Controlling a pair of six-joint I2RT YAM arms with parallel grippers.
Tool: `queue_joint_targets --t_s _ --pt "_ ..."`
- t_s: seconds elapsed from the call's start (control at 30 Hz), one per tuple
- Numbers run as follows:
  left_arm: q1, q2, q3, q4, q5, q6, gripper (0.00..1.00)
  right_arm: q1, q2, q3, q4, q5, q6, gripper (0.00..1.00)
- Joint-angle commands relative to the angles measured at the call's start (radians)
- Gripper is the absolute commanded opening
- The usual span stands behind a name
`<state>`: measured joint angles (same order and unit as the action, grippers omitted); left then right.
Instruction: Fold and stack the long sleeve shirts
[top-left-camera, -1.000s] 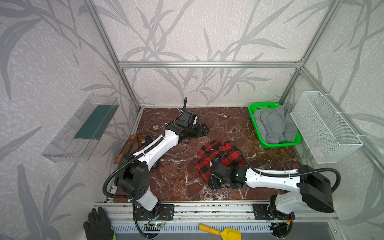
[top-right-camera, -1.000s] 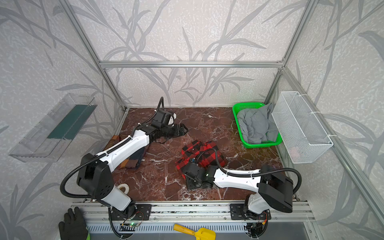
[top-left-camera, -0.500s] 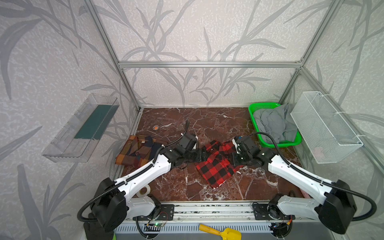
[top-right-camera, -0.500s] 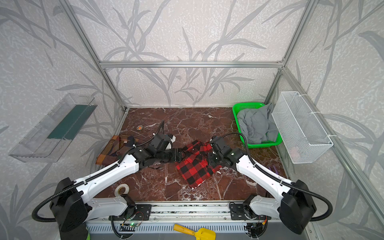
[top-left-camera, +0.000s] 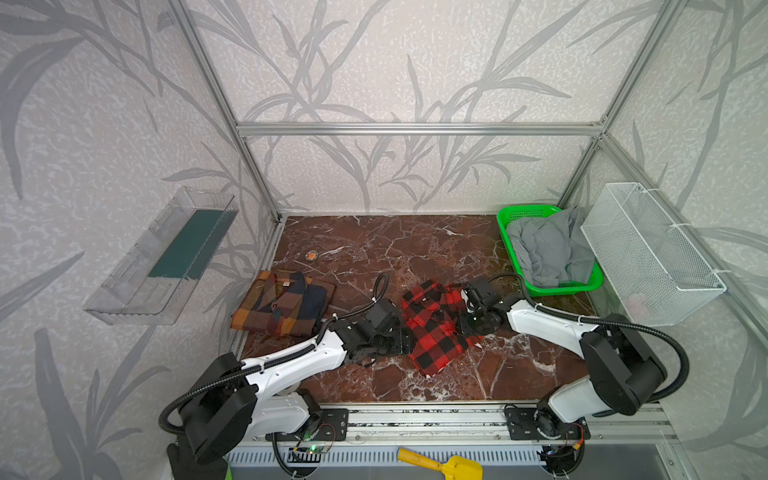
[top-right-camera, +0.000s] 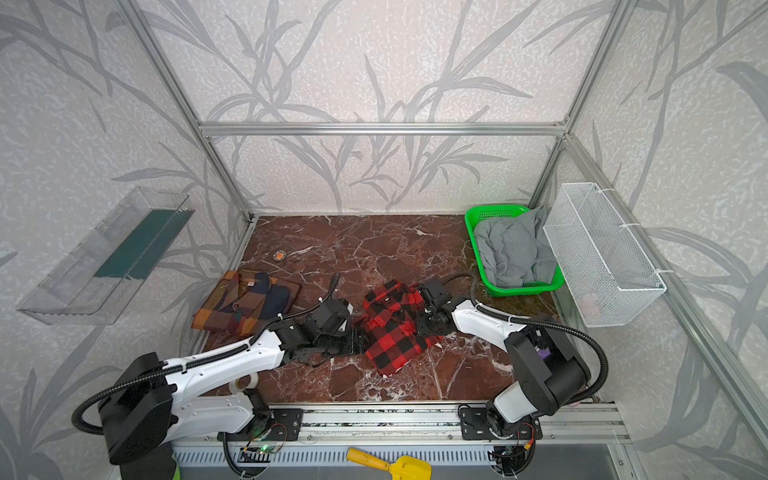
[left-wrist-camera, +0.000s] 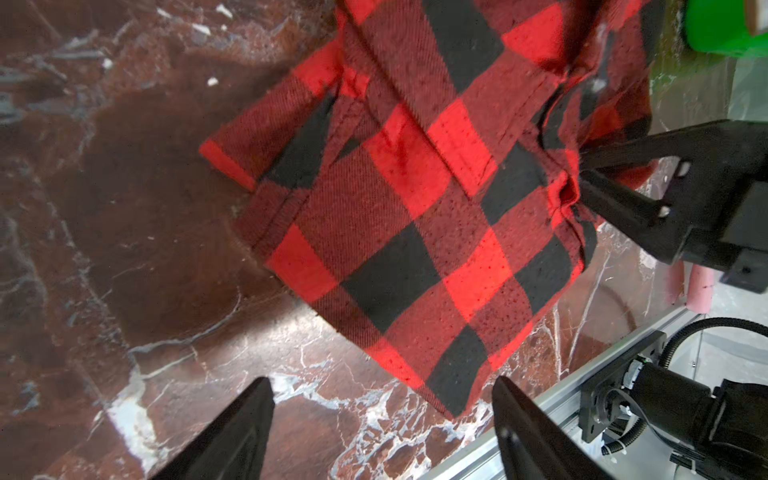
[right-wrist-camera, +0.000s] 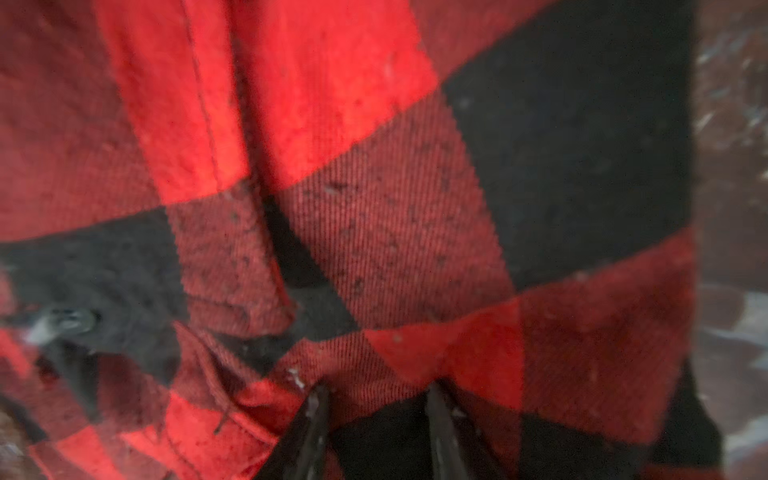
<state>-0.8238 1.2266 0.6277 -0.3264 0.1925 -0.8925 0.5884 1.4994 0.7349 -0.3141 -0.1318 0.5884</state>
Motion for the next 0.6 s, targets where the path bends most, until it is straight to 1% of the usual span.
queue_joint_targets --t_s 0.0,0.07,0.13,0.23,0.3,0.37,0.43,0.5,0.57 --pt "-0.002 -0.011 -0.030 0.021 -0.015 0.006 0.83 0.093 -0.025 -0.119 0.064 -0.094 0.182 0.44" --pt "0.000 -0.013 -0.030 0.014 -0.021 0.035 0.84 0.185 -0.062 -0.154 0.124 -0.088 0.280 0.46" --pt "0.003 -0.019 -0.021 -0.009 -0.053 0.065 0.84 0.287 -0.091 -0.161 0.154 -0.070 0.364 0.49" --pt "0.012 -0.048 -0.005 -0.065 -0.110 0.100 0.85 0.343 -0.135 -0.127 0.122 -0.064 0.411 0.54" --pt "0.023 -0.071 0.005 -0.120 -0.139 0.116 0.86 0.343 -0.190 -0.083 0.026 -0.036 0.376 0.57" --pt "0.033 -0.107 0.004 -0.168 -0.164 0.122 0.87 0.344 -0.263 -0.036 -0.113 0.078 0.315 0.61" --pt "0.042 -0.151 -0.016 -0.191 -0.175 0.127 0.87 0.337 -0.338 -0.030 -0.189 0.193 0.265 0.64" --pt "0.049 -0.189 -0.034 -0.206 -0.177 0.125 0.87 0.311 -0.401 -0.044 -0.216 0.215 0.217 0.65" --pt "0.057 -0.219 -0.050 -0.219 -0.177 0.123 0.88 0.269 -0.433 -0.053 -0.246 0.199 0.181 0.66"
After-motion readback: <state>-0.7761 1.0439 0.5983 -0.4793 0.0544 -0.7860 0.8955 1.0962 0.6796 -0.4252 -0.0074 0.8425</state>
